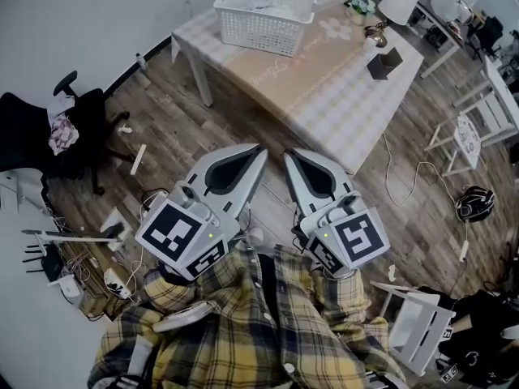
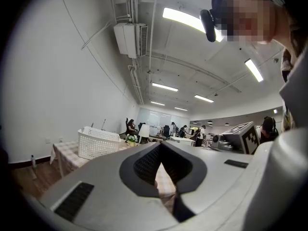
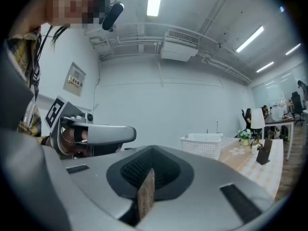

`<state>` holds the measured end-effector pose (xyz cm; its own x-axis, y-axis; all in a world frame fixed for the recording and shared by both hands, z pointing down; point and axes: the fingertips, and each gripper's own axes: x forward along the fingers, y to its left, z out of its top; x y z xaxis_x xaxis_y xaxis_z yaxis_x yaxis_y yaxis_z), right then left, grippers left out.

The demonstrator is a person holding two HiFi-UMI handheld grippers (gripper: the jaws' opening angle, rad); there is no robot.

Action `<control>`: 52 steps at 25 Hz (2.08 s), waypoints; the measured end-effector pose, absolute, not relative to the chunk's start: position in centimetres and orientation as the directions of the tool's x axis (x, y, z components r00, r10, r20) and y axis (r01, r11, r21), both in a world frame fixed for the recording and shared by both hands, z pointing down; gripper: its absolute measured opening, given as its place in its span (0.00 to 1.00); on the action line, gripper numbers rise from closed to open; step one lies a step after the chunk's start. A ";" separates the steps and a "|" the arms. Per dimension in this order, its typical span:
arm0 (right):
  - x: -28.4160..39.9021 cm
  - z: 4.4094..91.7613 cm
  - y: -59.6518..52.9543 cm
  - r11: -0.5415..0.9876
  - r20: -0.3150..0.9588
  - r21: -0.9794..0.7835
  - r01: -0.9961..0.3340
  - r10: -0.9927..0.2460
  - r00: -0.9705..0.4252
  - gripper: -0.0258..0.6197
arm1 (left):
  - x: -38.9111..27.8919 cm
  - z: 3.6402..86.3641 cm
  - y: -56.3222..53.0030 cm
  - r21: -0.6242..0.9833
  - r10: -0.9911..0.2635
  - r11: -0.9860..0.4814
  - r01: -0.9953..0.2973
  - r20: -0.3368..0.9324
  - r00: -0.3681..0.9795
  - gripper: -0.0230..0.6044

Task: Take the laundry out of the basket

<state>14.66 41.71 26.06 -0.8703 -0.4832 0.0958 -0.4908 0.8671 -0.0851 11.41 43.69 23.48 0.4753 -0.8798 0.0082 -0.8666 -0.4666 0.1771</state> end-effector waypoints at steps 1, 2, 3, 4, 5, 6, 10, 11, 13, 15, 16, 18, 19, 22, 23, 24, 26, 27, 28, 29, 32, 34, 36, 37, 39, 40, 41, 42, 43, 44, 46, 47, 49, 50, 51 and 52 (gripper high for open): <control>14.5 26.1 41.8 0.869 0.097 -0.086 -0.487 -0.479 -0.872 0.06 | 11.3 23.5 43.8 0.177 -0.882 -0.463 -0.869 0.010 0.471 0.06; 14.4 26.2 42.0 0.871 0.098 -0.088 -0.484 -0.476 -0.874 0.06 | 11.2 23.6 43.9 0.178 -0.884 -0.459 -0.871 0.010 0.468 0.06; 14.3 26.4 42.1 0.873 0.100 -0.089 -0.480 -0.472 -0.876 0.06 | 11.0 23.7 44.0 0.179 -0.886 -0.455 -0.872 0.010 0.464 0.06; 14.2 26.7 42.1 0.874 0.104 -0.091 -0.477 -0.468 -0.878 0.06 | 10.9 23.8 44.0 0.181 -0.888 -0.450 -0.875 0.011 0.459 0.06; 14.1 26.9 42.1 0.876 0.107 -0.093 -0.474 -0.464 -0.879 0.06 | 10.8 23.9 44.0 0.183 -0.891 -0.444 -0.877 0.012 0.454 0.06; 14.0 27.1 41.9 0.877 0.111 -0.097 -0.471 -0.461 -0.880 0.06 | 10.6 24.0 43.9 0.184 -0.893 -0.439 -0.879 0.015 0.449 0.06; 13.1 27.5 41.3 0.878 0.122 -0.109 -0.466 -0.454 -0.883 0.06 | 9.5 24.2 43.4 0.188 -0.899 -0.426 -0.885 0.020 0.437 0.06; 12.7 27.6 41.1 0.878 0.123 -0.111 -0.465 -0.452 -0.884 0.06 | 9.0 24.2 43.1 0.190 -0.901 -0.423 -0.886 0.019 0.434 0.06; 12.0 27.8 40.4 0.880 0.129 -0.113 -0.461 -0.447 -0.885 0.06 | 8.2 24.4 42.5 0.200 -0.903 -0.418 -0.886 0.015 0.429 0.06; 11.1 28.1 39.4 0.882 0.137 -0.113 -0.458 -0.443 -0.886 0.06 | 7.3 24.7 41.5 0.211 -0.905 -0.413 -0.886 0.015 0.425 0.06; 10.7 28.3 38.9 0.882 0.141 -0.113 -0.456 -0.441 -0.887 0.06 | 6.7 24.9 41.0 0.214 -0.906 -0.411 -0.886 0.015 0.423 0.06; 9.6 28.6 37.6 0.882 0.148 -0.116 -0.457 -0.439 -0.886 0.06 | 5.5 25.0 39.8 0.220 -0.908 -0.407 -0.887 0.013 0.420 0.06; 9.0 28.7 36.9 0.881 0.154 -0.117 -0.459 -0.441 -0.884 0.06 | 4.8 25.0 39.0 0.224 -0.908 -0.406 -0.886 0.012 0.419 0.06; 7.1 29.0 34.5 0.874 0.171 -0.120 -0.471 -0.449 -0.877 0.06 | 2.8 25.1 36.6 0.235 -0.905 -0.411 -0.881 0.015 0.426 0.06; 6.4 29.0 33.6 0.871 0.175 -0.119 -0.476 -0.454 -0.874 0.06 | 2.1 25.1 35.7 0.237 -0.903 -0.414 -0.879 0.017 0.430 0.06; 5.7 29.0 32.6 0.868 0.178 -0.115 -0.483 -0.460 -0.870 0.06 | 1.3 25.0 34.6 0.238 -0.900 -0.419 -0.877 0.019 0.435 0.06; 4.2 28.9 30.6 0.862 0.183 -0.107 -0.495 -0.472 -0.862 0.06 | -0.2 24.9 32.5 0.238 -0.896 -0.428 -0.872 0.019 0.444 0.06; 3.4 28.9 29.6 0.860 0.186 -0.105 -0.499 -0.476 -0.860 0.06 | -0.9 24.8 31.5 0.238 -0.894 -0.431 -0.870 0.019 0.448 0.06; 2.7 28.8 28.6 0.858 0.187 -0.105 -0.503 -0.479 -0.857 0.06 | -1.6 24.7 30.5 0.237 -0.892 -0.435 -0.869 0.019 0.452 0.06; 2.0 28.7 27.7 0.856 0.188 -0.104 -0.507 -0.484 -0.855 0.06 | -2.4 24.5 29.5 0.235 -0.891 -0.438 -0.868 0.019 0.454 0.06; 0.1 28.2 24.8 0.843 0.186 -0.098 -0.529 -0.506 -0.842 0.06 | -4.9 24.3 26.9 0.231 -0.885 -0.448 -0.864 0.019 0.465 0.06; -1.1 28.0 23.2 0.831 0.183 -0.093 -0.549 -0.528 -0.829 0.06 | -6.7 24.3 25.4 0.228 -0.881 -0.457 -0.860 0.020 0.473 0.06; -2.4 28.0 21.7 0.815 0.178 -0.090 -0.572 -0.552 -0.814 0.06 | -8.5 24.4 24.2 0.221 -0.877 -0.464 -0.858 0.022 0.480 0.06; -3.1 28.0 21.1 0.807 0.178 -0.090 -0.583 -0.563 -0.807 0.06 | -9.5 24.4 23.6 0.218 -0.875 -0.467 -0.857 0.024 0.483 0.06; -4.5 28.3 19.8 0.794 0.181 -0.093 -0.601 -0.580 -0.794 0.06 | -11.3 24.5 22.6 0.214 -0.872 -0.472 -0.855 0.027 0.488 0.06; -5.1 28.4 19.3 0.788 0.183 -0.096 -0.609 -0.587 -0.788 0.06 | -12.2 24.5 22.2 0.213 -0.872 -0.473 -0.855 0.028 0.489 0.06; -5.7 28.6 18.7 0.781 0.186 -0.098 -0.616 -0.594 -0.783 0.06 | -13.1 24.5 21.8 0.212 -0.871 -0.474 -0.855 0.028 0.490 0.06; -6.2 28.7 18.3 0.775 0.188 -0.100 -0.624 -0.601 -0.777 0.06 | -14.0 24.5 21.5 0.211 -0.871 -0.475 -0.854 0.029 0.491 0.06; -6.7 28.8 17.8 0.768 0.189 -0.101 -0.632 -0.609 -0.770 0.06 | -14.8 24.6 21.3 0.211 -0.871 -0.474 -0.855 0.029 0.490 0.06; -7.1 28.9 17.4 0.761 0.189 -0.102 -0.641 -0.618 -0.763 0.06 | -15.6 24.7 21.0 0.210 -0.872 -0.473 -0.856 0.028 0.489 0.06; -7.8 29.1 16.6 0.747 0.187 -0.104 -0.657 -0.634 -0.751 0.06 | -17.0 25.0 20.5 0.211 -0.874 -0.469 -0.858 0.027 0.485 0.06; -8.1 29.2 16.2 0.742 0.189 -0.105 -0.662 -0.639 -0.746 0.06 | -17.6 25.2 20.3 0.215 -0.876 -0.466 -0.858 0.027 0.482 0.06; -8.6 29.5 15.6 0.737 0.199 -0.103 -0.668 -0.643 -0.740 0.06 | -18.6 25.8 19.8 0.225 -0.878 -0.459 -0.859 0.030 0.477 0.06; -8.8 29.7 15.3 0.735 0.205 -0.100 -0.670 -0.644 -0.737 0.06 | -19.0 26.0 19.5 0.231 -0.878 -0.458 -0.858 0.032 0.477 0.06; -8.9 29.9 15.0 0.733 0.212 -0.097 -0.673 -0.646 -0.734 0.06 | -19.2 26.2 19.1 0.236 -0.878 -0.458 -0.857 0.033 0.478 0.06; -9.0 30.0 14.6 0.730 0.218 -0.095 -0.677 -0.648 -0.730 0.06 | -19.4 26.3 18.7 0.240 -0.876 -0.460 -0.855 0.033 0.480 0.06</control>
<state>-9.01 14.58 29.99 -0.7297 -0.6481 0.2177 -0.6767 0.7301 -0.0948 -19.40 18.70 26.29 0.4804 -0.8764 0.0332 -0.8551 -0.4596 0.2398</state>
